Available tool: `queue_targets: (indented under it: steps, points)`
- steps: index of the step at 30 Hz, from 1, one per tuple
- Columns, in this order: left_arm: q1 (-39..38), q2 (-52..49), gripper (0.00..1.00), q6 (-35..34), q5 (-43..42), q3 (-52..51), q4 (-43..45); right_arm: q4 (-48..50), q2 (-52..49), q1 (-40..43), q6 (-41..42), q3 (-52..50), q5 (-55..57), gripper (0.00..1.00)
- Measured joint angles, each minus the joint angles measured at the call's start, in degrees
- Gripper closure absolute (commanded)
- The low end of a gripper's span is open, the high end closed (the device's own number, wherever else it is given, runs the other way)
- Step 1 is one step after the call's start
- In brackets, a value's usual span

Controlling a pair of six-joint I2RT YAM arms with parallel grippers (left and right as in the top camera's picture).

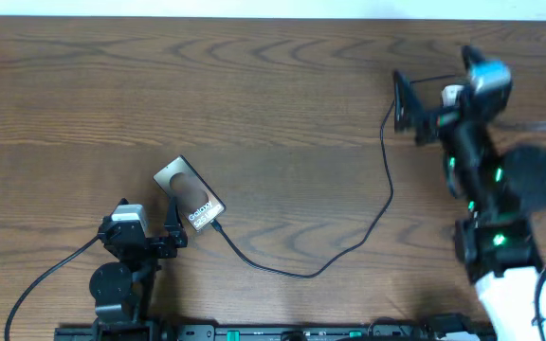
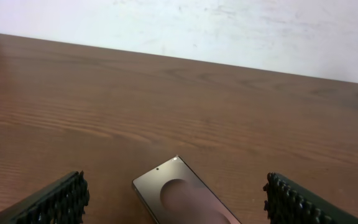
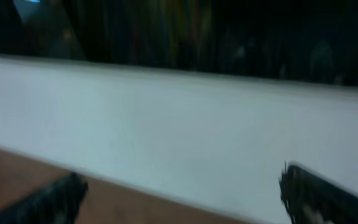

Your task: Plug charger to phone and switch on socket

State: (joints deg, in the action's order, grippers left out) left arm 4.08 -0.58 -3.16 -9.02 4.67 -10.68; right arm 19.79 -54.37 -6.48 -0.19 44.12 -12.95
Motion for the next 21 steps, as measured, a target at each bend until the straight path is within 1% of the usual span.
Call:
queue_targets:
  steps: [3,7,10,14,21]
  points:
    - [0.0,0.0,0.1,0.0,0.0,0.0,0.0,7.6,4.9,0.0,0.0,-9.7,0.6,0.01]
    - [0.0,0.0,0.1,0.0,0.0,0.0,0.0,13.8,11.8,0.0,0.0,-20.4,2.2,0.01]
    - [0.0,0.0,0.1,0.0,0.0,0.0,0.0,15.1,18.0,0.0,0.0,-27.1,3.8,0.01]
    - [0.0,0.0,0.1,0.0,0.0,0.0,0.0,15.3,25.2,0.0,0.0,-33.5,5.8,0.01]
    - [0.0,0.0,0.1,0.0,0.0,0.0,0.0,15.2,34.4,0.0,0.0,-41.2,7.9,0.01]
